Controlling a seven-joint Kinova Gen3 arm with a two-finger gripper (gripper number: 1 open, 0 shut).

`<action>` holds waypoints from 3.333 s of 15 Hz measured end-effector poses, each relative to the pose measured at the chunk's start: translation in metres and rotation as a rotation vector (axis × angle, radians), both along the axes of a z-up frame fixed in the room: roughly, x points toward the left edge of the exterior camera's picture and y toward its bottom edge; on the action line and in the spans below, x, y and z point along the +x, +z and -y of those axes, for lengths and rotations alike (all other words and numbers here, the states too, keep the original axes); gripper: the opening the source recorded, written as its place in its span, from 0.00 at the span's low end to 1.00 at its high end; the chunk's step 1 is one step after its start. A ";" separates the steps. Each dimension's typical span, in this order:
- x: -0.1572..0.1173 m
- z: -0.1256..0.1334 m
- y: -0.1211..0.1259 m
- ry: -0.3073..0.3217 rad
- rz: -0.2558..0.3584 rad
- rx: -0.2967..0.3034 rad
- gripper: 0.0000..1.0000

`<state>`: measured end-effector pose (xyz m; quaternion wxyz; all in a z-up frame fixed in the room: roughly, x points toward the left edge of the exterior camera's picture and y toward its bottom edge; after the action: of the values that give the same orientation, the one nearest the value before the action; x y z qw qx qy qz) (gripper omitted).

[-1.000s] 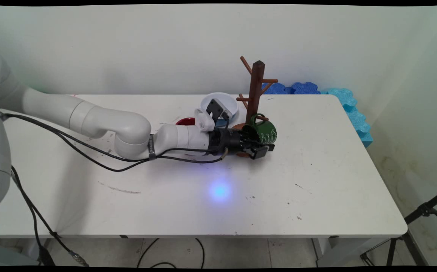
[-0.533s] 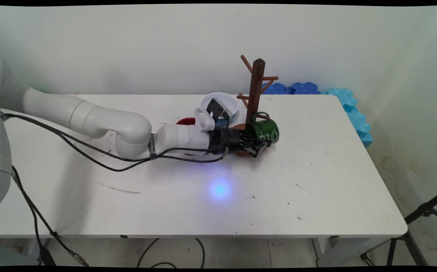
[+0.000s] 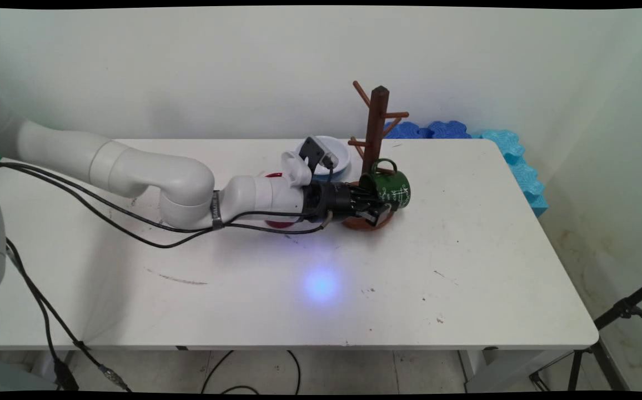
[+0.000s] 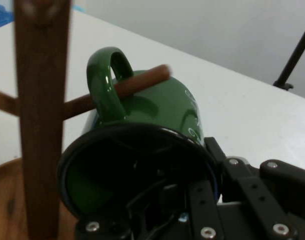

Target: Place the picked object on the table

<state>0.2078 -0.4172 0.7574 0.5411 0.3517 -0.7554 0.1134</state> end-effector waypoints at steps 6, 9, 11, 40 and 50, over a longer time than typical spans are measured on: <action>0.004 -0.014 0.017 -0.023 -0.011 -0.002 0.00; 0.004 -0.022 0.026 -0.036 -0.020 -0.002 0.00; 0.004 -0.027 0.030 -0.042 -0.025 -0.001 0.00; 0.094 -0.109 0.165 -0.228 0.029 -0.013 0.00; 0.148 -0.115 0.203 -0.287 0.181 -0.028 0.00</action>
<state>0.3561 -0.3026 0.9603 0.4862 0.2209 -0.8420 0.0765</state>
